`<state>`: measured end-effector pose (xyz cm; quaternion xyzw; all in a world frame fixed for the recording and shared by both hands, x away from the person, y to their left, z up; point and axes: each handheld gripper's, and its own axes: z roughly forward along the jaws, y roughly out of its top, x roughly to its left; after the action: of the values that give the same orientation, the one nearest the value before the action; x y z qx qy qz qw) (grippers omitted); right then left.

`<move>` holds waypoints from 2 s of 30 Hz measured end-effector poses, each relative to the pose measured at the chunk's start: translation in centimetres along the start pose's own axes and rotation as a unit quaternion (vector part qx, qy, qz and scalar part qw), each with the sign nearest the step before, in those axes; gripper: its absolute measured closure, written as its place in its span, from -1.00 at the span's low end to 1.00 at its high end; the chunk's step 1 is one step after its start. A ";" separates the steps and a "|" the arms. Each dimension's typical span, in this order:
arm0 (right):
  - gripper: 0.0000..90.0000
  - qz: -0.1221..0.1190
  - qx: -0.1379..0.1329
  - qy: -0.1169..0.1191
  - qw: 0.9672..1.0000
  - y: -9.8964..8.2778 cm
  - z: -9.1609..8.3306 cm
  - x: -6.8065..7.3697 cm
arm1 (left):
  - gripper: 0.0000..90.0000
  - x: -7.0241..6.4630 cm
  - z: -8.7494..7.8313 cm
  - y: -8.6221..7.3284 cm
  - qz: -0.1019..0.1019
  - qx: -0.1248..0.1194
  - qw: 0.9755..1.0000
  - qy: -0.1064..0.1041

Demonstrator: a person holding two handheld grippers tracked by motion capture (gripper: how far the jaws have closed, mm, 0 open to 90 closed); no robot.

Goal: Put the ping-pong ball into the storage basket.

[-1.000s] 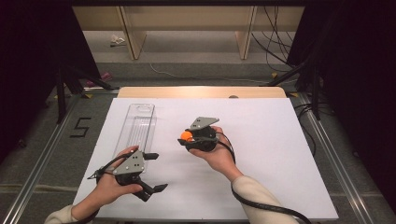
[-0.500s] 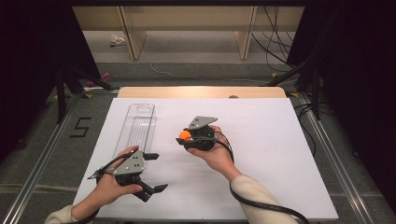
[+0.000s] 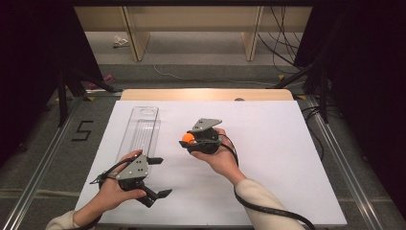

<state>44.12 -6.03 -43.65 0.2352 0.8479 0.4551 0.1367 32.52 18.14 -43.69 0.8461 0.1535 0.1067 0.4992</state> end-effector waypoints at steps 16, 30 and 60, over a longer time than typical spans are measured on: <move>0.15 0.003 -0.004 0.002 1.000 0.3 0.3 0.0 | -1.00 0.0 0.0 0.0 0.002 0.001 1.000 -0.001; 0.15 0.004 -0.006 0.003 1.000 0.6 0.6 0.1 | -1.00 0.0 0.0 0.0 0.002 0.001 1.000 -0.002; 0.15 0.005 -0.016 0.004 1.000 1.4 0.8 0.0 | -1.00 -0.1 0.0 0.0 0.004 0.003 1.000 -0.004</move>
<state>44.85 -4.73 -42.92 0.2351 0.8397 0.4705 0.1348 32.41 18.13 -43.68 0.8483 0.1490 0.1050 0.4972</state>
